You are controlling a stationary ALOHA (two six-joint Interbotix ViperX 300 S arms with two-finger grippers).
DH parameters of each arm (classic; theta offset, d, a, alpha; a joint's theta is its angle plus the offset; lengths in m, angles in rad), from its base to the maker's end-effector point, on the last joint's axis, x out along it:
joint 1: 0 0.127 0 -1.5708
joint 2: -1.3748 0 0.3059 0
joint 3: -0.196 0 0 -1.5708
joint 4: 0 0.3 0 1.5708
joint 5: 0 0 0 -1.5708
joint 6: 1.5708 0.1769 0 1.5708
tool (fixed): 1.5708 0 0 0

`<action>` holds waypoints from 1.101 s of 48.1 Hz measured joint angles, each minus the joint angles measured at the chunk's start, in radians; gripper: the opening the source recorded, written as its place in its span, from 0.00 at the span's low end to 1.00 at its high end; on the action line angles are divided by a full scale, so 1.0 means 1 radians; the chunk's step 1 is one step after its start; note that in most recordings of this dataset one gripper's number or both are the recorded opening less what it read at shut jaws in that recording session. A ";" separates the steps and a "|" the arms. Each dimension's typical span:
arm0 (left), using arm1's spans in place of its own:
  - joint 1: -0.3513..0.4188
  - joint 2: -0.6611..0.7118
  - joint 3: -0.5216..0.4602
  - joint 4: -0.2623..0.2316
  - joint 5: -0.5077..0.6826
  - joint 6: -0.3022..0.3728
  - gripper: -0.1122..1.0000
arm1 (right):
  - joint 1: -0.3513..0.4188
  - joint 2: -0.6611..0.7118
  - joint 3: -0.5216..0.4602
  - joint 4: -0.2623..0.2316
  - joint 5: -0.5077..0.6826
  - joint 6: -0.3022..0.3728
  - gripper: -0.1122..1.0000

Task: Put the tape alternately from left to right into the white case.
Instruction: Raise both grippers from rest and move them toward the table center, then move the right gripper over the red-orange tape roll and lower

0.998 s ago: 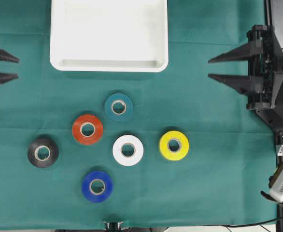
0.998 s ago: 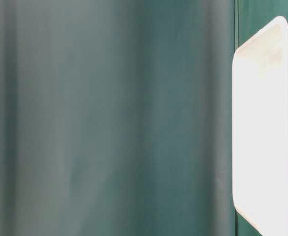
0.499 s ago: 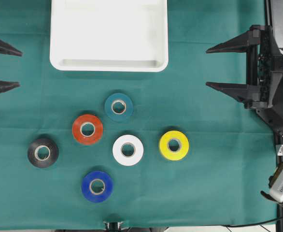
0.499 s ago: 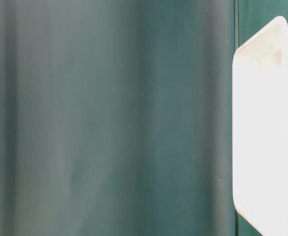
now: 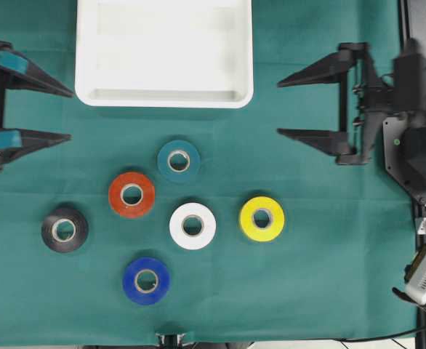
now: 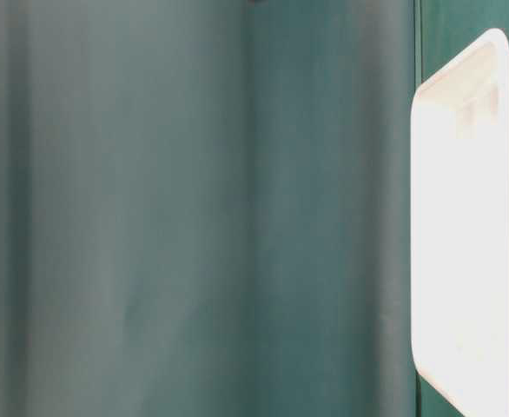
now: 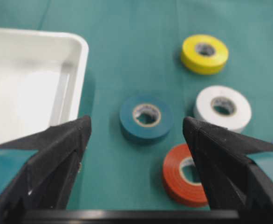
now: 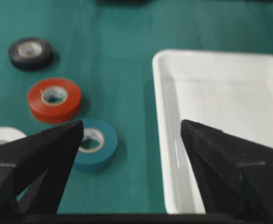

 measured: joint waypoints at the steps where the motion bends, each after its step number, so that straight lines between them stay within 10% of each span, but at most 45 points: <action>1: 0.000 0.009 -0.006 0.002 0.006 0.000 0.93 | 0.000 0.014 -0.006 0.002 0.005 0.000 0.83; 53: 0.000 0.256 -0.115 0.000 0.118 0.002 0.93 | 0.000 0.390 -0.204 -0.008 0.058 0.000 0.83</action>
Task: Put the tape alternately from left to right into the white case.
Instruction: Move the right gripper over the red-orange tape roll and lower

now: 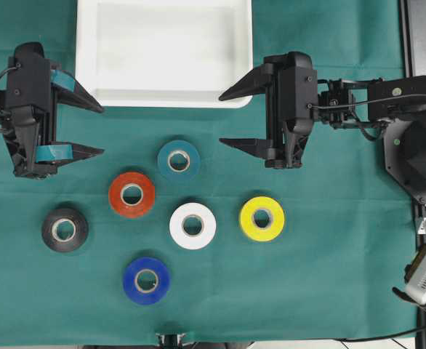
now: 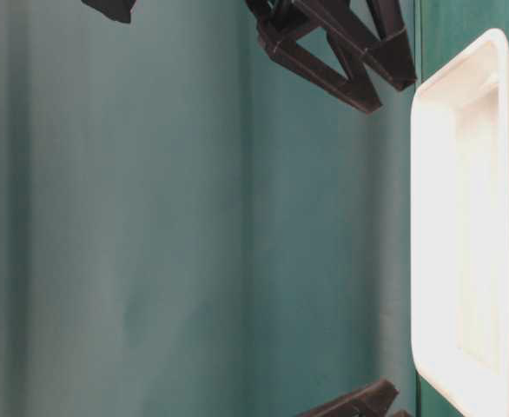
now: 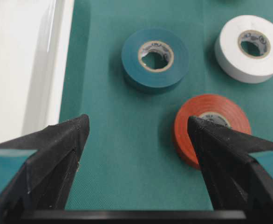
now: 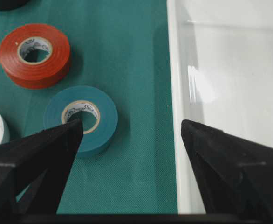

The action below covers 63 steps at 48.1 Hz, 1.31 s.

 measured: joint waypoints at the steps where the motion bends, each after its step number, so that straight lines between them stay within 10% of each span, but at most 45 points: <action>1: 0.000 0.000 0.000 0.002 0.000 0.000 0.93 | 0.002 0.000 -0.002 0.000 0.000 0.000 0.83; 29: 0.000 0.000 0.000 0.000 0.002 0.000 0.93 | 0.005 0.000 -0.009 -0.003 0.000 0.000 0.83; 63: 0.000 0.000 0.000 0.000 0.011 -0.002 0.93 | 0.181 0.149 -0.164 -0.002 0.109 0.005 0.83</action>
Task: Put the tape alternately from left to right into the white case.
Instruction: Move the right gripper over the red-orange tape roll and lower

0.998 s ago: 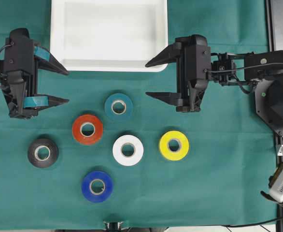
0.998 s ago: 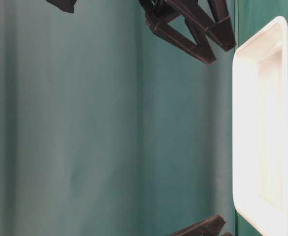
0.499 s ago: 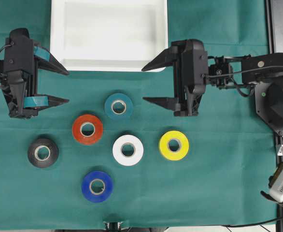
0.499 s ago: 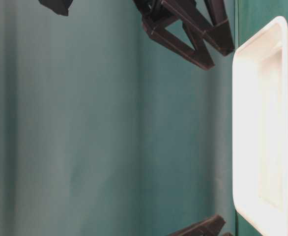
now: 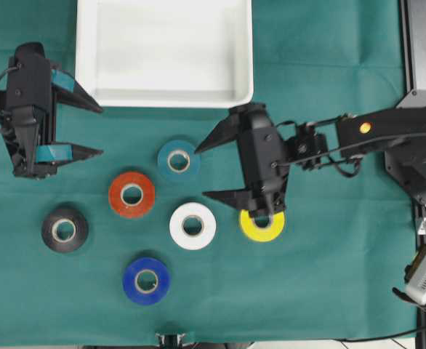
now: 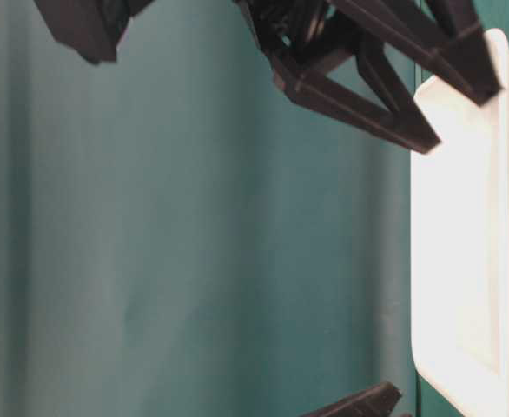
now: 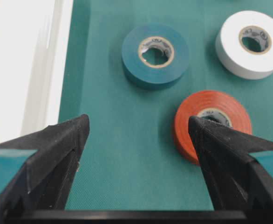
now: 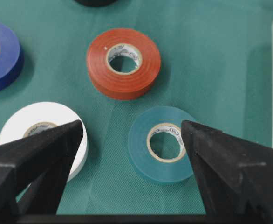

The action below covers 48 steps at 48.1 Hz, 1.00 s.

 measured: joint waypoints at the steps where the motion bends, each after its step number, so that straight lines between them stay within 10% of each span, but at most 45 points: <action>1: 0.000 0.000 0.000 0.000 0.000 0.000 0.93 | 0.000 0.005 -0.005 -0.002 0.006 0.000 0.83; 48: 0.000 0.002 0.000 0.000 0.012 -0.002 0.93 | 0.032 0.321 -0.334 -0.032 0.201 -0.002 0.83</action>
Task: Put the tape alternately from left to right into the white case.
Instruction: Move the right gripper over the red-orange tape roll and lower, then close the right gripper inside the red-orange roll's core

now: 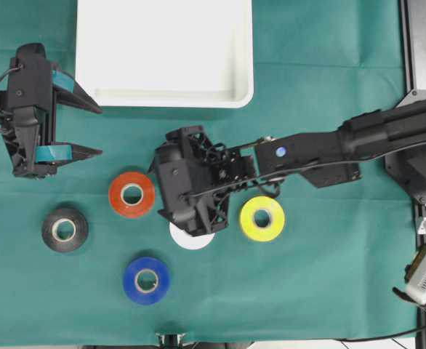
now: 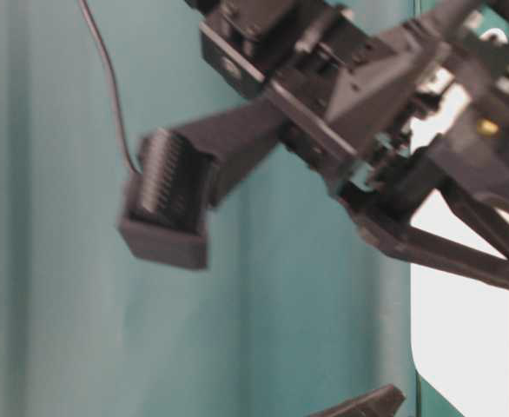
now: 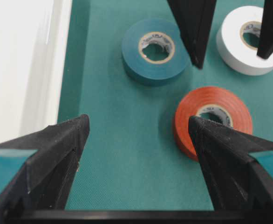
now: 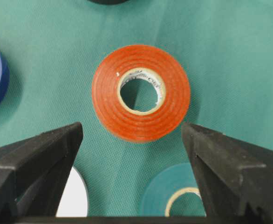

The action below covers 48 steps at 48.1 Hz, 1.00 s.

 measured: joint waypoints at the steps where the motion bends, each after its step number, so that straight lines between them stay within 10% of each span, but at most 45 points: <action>1: 0.000 0.000 0.000 0.000 0.000 0.000 0.93 | 0.000 0.005 -0.003 0.000 0.005 0.000 0.83; 48: 0.000 0.000 0.000 0.002 0.005 0.002 0.93 | 0.026 0.187 -0.186 -0.002 0.104 -0.002 0.76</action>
